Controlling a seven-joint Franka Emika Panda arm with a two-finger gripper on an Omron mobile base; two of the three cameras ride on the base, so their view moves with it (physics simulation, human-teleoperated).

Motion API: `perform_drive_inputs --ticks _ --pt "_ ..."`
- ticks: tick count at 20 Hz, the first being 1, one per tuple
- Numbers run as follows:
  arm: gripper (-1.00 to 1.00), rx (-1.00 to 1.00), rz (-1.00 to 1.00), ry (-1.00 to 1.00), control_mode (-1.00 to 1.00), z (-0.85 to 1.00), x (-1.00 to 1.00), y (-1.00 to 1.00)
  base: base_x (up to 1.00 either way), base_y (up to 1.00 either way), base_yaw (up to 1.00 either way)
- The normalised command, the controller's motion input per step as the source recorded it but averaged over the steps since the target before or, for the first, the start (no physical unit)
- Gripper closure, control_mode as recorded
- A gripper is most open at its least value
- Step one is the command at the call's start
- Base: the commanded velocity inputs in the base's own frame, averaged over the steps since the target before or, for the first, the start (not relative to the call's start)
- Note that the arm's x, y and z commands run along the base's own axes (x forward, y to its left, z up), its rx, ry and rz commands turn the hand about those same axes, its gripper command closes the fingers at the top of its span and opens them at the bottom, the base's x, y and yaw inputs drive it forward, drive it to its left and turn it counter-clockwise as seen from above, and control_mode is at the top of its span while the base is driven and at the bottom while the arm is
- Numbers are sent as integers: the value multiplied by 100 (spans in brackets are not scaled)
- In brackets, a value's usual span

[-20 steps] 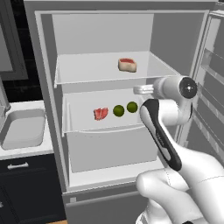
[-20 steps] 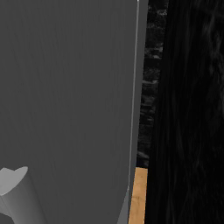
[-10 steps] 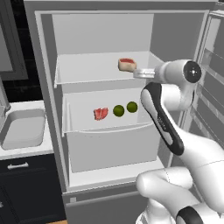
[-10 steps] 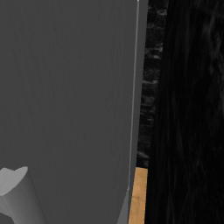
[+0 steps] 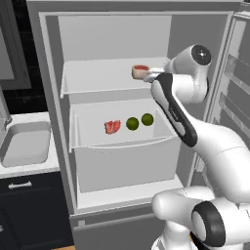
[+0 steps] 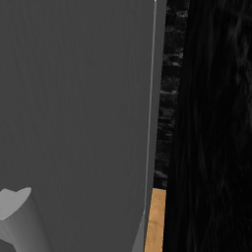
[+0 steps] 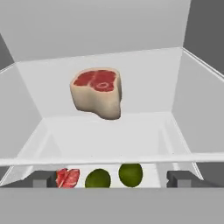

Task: Place one lime and one steak in each tupperware on the nearby counter, to pack two identical lunches.

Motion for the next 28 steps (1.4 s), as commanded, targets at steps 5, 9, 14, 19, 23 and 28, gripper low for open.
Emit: perform_drive_inputs --ticks 5,9,14,19,23,28 --pt "-100 -4 6 15 -100 -3 59 14 0 0 0" --pt "-100 0 4 0 -100 -18 47 0 0 0 0" --pt "-100 0 4 0 -100 -28 53 0 0 0 0" --pt "-100 0 3 0 -100 -18 56 0 0 0 0" --pt "-100 0 2 0 -100 -14 58 0 0 0 0" --pt "100 -2 2 0 -100 -26 31 4 0 0 0"
